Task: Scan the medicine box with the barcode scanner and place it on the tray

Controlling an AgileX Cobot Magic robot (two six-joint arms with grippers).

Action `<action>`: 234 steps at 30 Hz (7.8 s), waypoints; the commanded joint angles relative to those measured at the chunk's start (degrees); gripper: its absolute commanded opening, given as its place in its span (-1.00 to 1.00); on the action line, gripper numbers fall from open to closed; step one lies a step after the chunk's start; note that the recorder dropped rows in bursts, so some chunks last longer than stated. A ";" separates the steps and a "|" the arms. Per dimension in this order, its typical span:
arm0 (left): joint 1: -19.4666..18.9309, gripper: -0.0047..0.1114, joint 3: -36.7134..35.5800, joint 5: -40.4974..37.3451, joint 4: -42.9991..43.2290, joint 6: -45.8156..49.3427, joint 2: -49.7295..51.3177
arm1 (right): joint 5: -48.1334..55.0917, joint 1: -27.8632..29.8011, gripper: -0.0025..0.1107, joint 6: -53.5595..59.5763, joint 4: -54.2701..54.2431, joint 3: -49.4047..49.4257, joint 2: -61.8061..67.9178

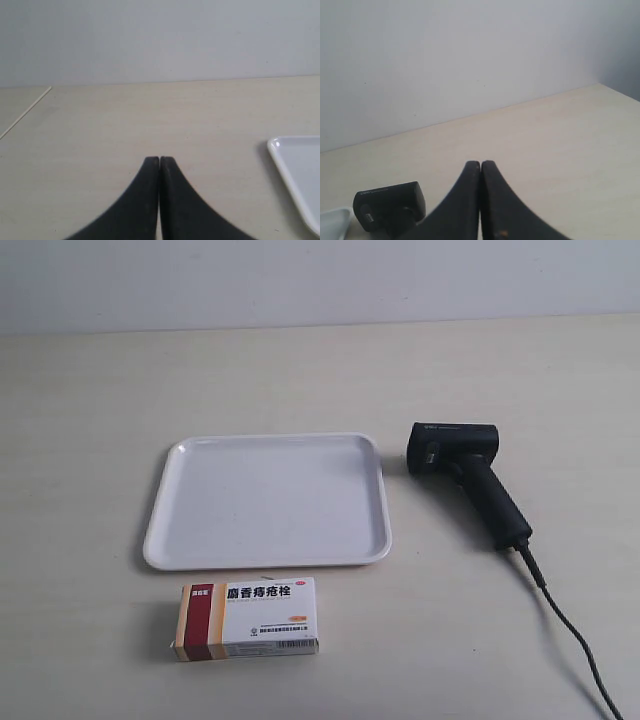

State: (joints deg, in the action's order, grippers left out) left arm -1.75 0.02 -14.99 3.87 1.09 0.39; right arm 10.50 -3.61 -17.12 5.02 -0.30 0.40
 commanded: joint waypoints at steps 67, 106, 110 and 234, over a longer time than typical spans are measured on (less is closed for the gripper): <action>53.69 0.72 32.63 12.36 -17.57 33.16 91.09 | -19.86 0.29 -0.96 -11.38 4.64 -3.72 31.38; 45.18 -0.92 37.41 9.50 -17.56 43.89 79.71 | -16.12 -11.40 -0.96 -17.47 15.39 -18.42 52.85; 39.80 -0.92 40.99 6.27 -19.64 46.92 82.75 | -9.21 -17.41 -0.79 -16.14 16.39 -28.43 70.92; 24.02 0.89 57.96 -14.65 -70.65 94.04 102.79 | -1.49 -21.36 0.63 -28.94 40.36 -50.98 99.89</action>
State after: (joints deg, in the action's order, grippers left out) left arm 22.51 57.83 -26.94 -74.68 103.96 107.36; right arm 4.53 -25.12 -45.59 46.25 -50.94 106.52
